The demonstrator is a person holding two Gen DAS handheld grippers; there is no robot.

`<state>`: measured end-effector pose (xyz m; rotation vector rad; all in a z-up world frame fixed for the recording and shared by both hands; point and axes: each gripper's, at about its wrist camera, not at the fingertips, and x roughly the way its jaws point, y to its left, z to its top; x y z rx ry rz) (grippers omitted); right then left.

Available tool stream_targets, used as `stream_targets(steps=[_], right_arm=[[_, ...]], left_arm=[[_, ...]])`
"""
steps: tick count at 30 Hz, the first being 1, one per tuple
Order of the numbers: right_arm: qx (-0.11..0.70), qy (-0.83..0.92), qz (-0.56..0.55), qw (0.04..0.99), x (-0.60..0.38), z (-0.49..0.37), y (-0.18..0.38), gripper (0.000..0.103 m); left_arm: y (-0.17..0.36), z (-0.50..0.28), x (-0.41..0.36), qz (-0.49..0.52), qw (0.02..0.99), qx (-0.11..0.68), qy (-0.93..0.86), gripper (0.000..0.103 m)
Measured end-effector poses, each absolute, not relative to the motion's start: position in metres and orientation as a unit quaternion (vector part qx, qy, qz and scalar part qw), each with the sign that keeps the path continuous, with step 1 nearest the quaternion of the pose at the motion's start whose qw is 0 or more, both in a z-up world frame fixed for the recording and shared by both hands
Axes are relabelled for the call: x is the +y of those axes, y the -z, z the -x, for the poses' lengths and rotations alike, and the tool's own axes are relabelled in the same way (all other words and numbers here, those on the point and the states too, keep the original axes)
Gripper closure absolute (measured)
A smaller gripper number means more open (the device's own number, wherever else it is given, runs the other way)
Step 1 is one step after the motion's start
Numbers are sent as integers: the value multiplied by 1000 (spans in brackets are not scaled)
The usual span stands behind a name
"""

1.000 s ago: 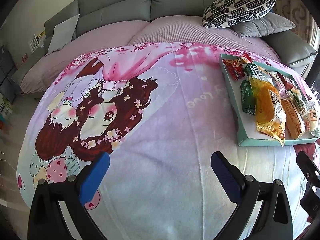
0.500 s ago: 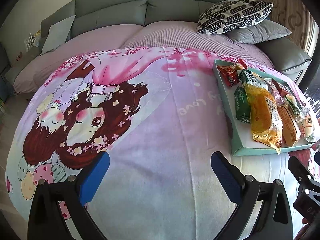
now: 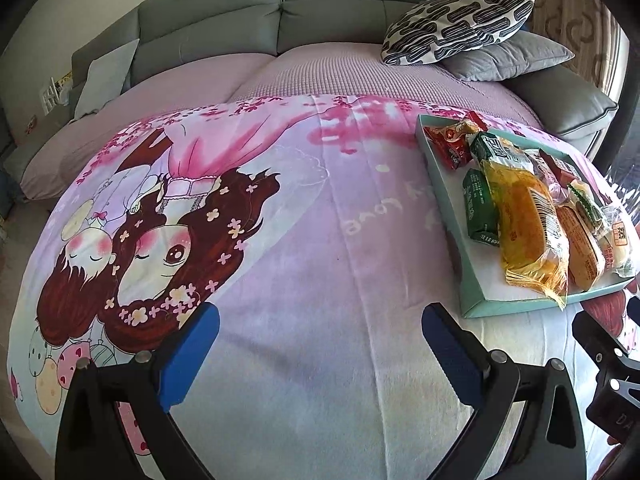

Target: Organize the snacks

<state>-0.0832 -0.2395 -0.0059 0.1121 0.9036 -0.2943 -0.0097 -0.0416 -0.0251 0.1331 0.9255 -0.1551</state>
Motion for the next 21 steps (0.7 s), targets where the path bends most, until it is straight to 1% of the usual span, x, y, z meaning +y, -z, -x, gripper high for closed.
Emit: stream_targets(steps=[21], right_arm=[[437, 144, -66, 886, -244, 84, 8, 0]], left_arm=[[28, 11, -50, -91, 894, 433, 70, 2]])
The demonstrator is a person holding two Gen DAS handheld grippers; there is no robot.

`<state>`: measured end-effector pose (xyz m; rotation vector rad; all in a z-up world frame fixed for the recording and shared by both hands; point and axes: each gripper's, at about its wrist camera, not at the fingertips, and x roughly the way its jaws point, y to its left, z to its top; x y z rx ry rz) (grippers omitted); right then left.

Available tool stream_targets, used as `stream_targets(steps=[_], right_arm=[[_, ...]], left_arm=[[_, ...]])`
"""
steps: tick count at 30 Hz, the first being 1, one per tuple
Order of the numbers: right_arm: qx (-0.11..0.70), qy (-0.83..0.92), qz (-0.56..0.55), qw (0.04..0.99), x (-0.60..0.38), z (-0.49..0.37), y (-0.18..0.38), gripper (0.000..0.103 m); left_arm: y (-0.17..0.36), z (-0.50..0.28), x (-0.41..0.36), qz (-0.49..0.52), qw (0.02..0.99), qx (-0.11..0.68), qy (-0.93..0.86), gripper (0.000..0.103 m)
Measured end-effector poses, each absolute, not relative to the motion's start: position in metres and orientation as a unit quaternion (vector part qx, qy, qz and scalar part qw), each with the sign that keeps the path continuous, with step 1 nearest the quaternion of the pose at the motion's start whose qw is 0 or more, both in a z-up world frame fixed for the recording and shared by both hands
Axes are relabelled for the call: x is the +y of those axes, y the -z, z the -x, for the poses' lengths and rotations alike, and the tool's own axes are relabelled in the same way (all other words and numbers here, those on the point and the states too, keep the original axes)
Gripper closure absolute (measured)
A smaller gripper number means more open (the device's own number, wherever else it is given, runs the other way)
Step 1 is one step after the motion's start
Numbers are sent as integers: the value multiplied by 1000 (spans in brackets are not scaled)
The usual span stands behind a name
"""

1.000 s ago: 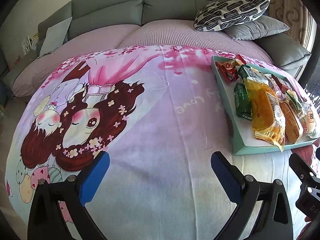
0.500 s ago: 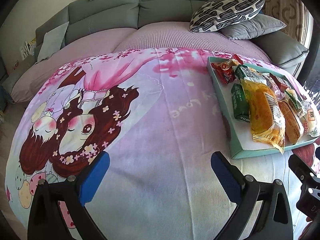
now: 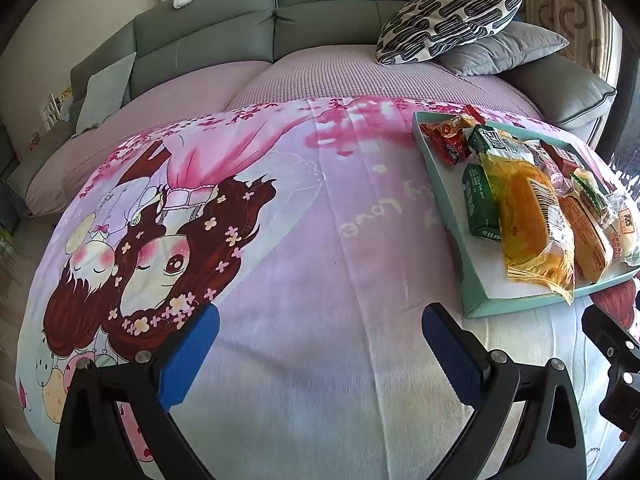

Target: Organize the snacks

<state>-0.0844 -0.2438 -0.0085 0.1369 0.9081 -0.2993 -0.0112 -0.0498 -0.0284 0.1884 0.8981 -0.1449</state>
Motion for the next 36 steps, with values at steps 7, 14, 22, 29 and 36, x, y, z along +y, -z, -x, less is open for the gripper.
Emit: stream_targets(steps=[7, 14, 22, 29, 36], right_arm=[[439, 144, -66, 885, -244, 84, 9, 0], [439, 144, -66, 884, -244, 84, 9, 0], [439, 144, -65, 884, -244, 84, 9, 0], [440, 144, -65, 884, -244, 84, 10, 0], [441, 145, -65, 884, -245, 84, 11, 0]], left_arm=[[28, 12, -50, -95, 896, 428, 68, 2], [29, 11, -49, -93, 896, 430, 66, 2], [30, 11, -50, -99, 894, 432, 62, 2], [31, 11, -50, -101, 894, 433, 60, 2], [32, 11, -50, -101, 893, 435, 59, 2]])
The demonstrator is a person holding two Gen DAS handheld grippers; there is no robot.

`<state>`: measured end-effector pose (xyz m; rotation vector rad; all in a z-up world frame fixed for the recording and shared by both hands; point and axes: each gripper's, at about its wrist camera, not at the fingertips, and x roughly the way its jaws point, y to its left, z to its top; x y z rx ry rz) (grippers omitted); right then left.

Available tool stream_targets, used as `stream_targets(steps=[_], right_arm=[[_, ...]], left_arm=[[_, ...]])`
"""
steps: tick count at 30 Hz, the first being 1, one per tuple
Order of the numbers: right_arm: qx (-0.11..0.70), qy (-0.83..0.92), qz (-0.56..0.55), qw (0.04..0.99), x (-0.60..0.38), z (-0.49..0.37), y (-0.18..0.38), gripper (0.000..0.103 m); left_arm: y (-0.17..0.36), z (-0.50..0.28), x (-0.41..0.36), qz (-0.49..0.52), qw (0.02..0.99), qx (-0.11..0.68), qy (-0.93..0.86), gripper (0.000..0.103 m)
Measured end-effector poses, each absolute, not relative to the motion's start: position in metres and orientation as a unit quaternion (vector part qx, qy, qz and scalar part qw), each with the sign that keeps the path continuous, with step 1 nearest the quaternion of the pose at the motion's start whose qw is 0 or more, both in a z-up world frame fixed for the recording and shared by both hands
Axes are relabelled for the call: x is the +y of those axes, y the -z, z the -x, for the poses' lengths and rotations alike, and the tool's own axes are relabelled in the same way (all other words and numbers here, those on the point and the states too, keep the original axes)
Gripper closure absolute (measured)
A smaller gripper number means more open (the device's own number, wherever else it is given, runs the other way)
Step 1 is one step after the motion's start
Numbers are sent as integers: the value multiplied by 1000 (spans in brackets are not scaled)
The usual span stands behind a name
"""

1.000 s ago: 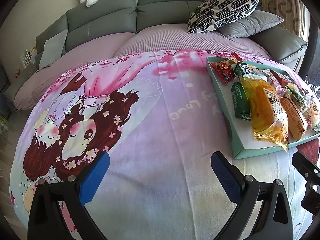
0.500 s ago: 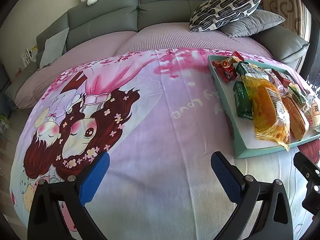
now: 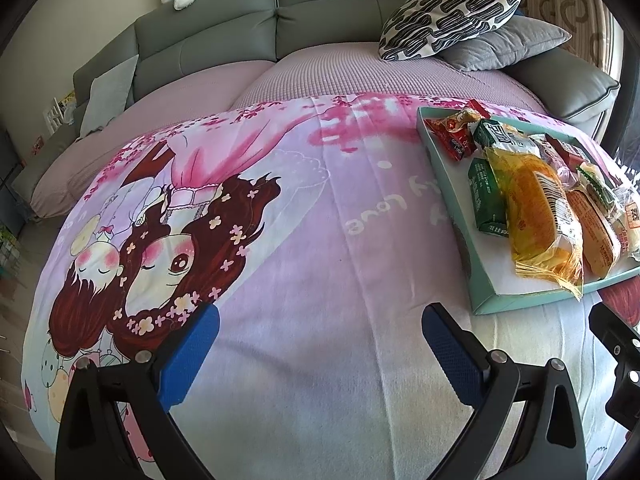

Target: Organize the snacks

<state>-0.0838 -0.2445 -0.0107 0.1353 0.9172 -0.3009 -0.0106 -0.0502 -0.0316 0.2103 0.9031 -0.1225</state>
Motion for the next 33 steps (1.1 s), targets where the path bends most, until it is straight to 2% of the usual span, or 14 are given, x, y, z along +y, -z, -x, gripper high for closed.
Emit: stream_targets(steps=[33], right_arm=[[443, 150, -67, 881, -247, 84, 13, 0]], left_arm=[[36, 8, -45, -97, 888, 447, 40, 2]])
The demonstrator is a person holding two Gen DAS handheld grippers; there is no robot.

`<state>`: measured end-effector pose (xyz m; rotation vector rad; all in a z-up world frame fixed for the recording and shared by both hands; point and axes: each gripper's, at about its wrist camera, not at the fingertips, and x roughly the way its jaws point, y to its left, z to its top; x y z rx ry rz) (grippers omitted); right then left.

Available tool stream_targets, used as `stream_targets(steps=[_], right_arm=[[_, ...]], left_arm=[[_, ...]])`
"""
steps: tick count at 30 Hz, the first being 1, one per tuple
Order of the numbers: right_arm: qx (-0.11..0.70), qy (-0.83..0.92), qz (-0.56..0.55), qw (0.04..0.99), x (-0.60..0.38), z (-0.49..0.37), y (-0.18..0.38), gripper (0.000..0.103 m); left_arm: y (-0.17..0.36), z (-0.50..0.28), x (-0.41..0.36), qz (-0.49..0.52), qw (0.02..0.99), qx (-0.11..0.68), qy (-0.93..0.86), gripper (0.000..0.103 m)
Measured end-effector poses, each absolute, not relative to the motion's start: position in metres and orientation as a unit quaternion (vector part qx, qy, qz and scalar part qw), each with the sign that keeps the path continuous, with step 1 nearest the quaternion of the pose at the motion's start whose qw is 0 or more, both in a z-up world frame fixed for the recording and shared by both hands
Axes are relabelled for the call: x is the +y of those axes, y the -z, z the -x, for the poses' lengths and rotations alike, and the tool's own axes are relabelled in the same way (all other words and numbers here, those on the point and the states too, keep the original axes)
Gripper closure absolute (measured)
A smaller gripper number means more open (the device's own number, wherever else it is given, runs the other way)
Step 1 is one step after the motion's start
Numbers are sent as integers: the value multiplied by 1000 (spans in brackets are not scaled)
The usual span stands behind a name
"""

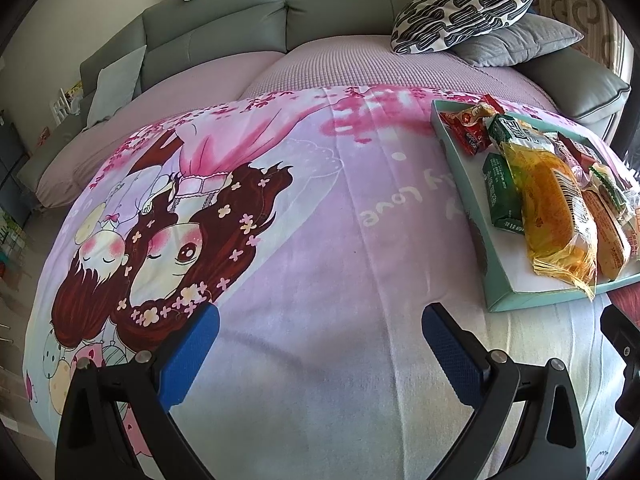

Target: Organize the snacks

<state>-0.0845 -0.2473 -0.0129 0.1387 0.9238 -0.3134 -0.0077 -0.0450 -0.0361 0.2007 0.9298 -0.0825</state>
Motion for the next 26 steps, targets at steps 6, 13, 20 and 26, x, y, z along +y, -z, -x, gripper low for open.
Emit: stream_targets(steps=[6, 13, 20, 26], right_arm=[[445, 152, -66, 880, -247, 85, 14, 0], [445, 152, -66, 880, -247, 84, 14, 0], [445, 152, -66, 880, -247, 84, 15, 0], [445, 152, -66, 880, -246, 85, 16, 0]], left_arm=[[35, 9, -46, -99, 889, 445, 38, 2], [37, 9, -45, -100, 888, 448, 34, 2], [35, 10, -45, -101, 890, 443, 31, 2], [33, 9, -44, -95, 892, 440, 31, 2]])
